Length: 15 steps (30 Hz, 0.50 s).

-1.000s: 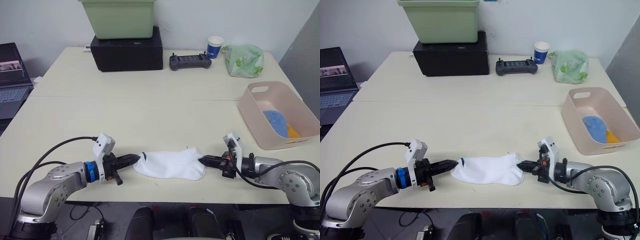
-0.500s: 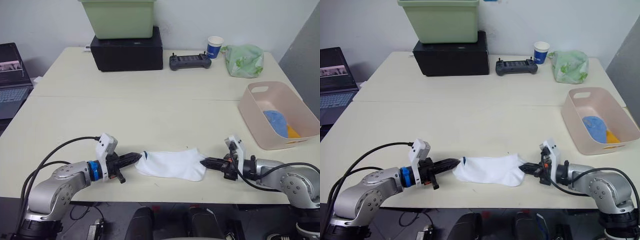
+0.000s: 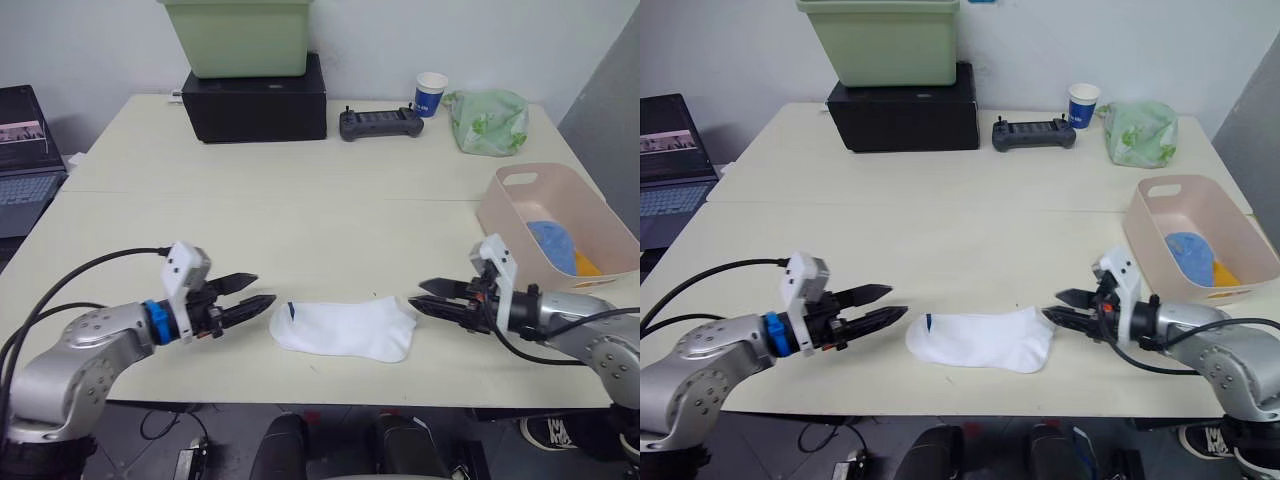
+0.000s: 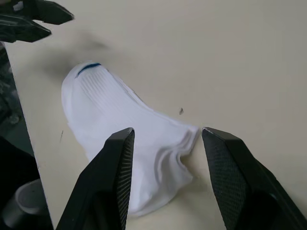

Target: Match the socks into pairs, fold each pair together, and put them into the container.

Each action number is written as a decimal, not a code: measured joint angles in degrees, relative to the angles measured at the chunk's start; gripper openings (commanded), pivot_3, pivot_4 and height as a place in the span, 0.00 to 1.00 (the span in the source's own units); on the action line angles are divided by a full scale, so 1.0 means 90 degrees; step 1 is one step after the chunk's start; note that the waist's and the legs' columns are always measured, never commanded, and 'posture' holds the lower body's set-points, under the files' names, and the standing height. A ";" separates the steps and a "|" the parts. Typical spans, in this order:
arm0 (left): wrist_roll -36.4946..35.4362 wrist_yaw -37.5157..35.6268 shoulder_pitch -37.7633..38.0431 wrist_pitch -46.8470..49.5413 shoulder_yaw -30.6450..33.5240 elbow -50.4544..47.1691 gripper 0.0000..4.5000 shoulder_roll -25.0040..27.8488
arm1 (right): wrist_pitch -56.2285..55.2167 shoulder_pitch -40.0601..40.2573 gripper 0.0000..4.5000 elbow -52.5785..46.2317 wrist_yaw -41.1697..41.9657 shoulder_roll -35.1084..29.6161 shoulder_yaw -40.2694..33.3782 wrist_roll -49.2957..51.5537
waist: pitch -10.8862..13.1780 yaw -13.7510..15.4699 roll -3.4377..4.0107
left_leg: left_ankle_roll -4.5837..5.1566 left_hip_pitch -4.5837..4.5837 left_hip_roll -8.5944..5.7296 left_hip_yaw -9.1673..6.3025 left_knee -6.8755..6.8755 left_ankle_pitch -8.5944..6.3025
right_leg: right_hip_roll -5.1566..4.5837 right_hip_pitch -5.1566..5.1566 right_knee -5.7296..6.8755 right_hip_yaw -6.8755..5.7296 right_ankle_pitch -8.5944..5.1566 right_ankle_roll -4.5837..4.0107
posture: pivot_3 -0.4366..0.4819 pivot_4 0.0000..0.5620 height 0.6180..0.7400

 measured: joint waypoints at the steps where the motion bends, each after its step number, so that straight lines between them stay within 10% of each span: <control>1: 0.0153 -0.0017 -0.0076 -0.0190 -0.0203 -0.0031 0.56 -0.0047 | -0.0229 -0.0047 0.45 -0.0002 0.0084 0.0081 0.0196 -0.0164 | 0.0000 0.0001 0.0000 | 0.0000 0.0000 0.0000 0.0000 0.0000 0.0000 | 0.0000 0.0000 -0.0001 0.0000 0.0000 0.0000 | 0.48 0.27 1.00; 7: 0.1422 -0.0264 -0.0341 -0.1506 -0.1667 0.0337 0.13 -0.0348 | -0.2221 -0.0226 0.01 0.0606 0.0623 0.0454 0.1987 -0.2050 | 0.0000 -0.0002 0.0000 | -0.0001 0.0001 0.0001 0.0001 0.0003 0.0001 | 0.0000 0.0000 -0.0002 0.0001 0.0000 -0.0001 | 0.48 0.27 1.00; 15: 0.2514 -0.0316 -0.0143 -0.2955 -0.2099 0.1582 0.01 -0.0417 | -0.4164 0.0123 0.00 0.1890 0.1165 0.0262 0.2492 -0.3359 | -0.0001 0.0007 -0.0001 | 0.0000 0.0009 -0.0001 -0.0002 0.0006 0.0000 | -0.0009 0.0015 -0.0002 -0.0005 0.0001 -0.0001 | 0.48 0.27 1.00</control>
